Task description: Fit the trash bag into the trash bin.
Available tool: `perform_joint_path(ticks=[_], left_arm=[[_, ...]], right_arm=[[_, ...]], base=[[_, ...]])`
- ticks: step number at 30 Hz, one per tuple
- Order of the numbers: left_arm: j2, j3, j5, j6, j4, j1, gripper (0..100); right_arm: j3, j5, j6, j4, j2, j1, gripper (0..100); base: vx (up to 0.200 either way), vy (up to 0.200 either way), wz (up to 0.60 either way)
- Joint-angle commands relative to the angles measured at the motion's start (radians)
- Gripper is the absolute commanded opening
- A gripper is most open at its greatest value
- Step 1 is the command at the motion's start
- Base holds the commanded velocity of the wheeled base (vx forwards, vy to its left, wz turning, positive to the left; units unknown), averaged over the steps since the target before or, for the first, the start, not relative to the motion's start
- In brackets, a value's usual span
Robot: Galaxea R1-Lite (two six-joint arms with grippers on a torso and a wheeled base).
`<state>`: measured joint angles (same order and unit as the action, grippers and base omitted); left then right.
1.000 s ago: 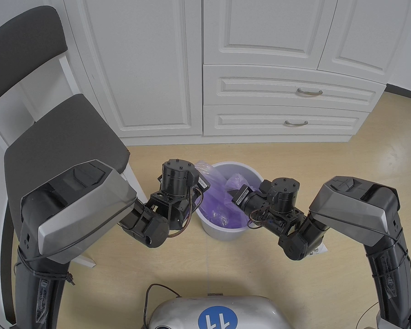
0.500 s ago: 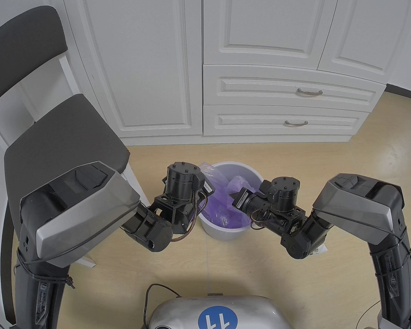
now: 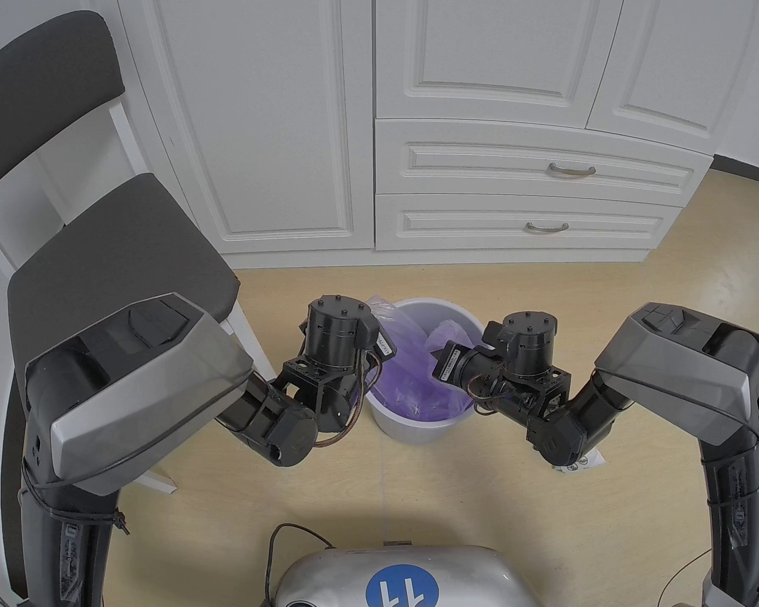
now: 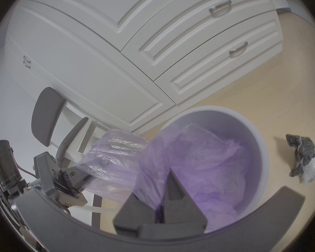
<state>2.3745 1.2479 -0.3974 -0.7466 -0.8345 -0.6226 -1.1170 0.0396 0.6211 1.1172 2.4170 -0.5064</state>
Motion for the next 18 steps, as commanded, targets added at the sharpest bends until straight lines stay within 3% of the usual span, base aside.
perform_joint_path(ticks=[1,9,18], left_arm=[[-0.026,-0.007,-0.011,0.016,0.0,-0.006,0],[-0.055,-0.044,-0.012,0.076,-0.002,-0.006,0],[-0.06,-0.079,-0.012,0.159,-0.002,0.023,0]], right_arm=[[0.02,-0.003,-0.026,-0.024,-0.052,0.008,0],[0.056,-0.006,-0.121,-0.093,-0.127,0.043,0],[0.092,-0.006,-0.296,-0.116,-0.127,0.114,0]], base=[[0.0,0.0,0.0],[0.0,0.0,0.0],[0.0,0.0,0.0]])
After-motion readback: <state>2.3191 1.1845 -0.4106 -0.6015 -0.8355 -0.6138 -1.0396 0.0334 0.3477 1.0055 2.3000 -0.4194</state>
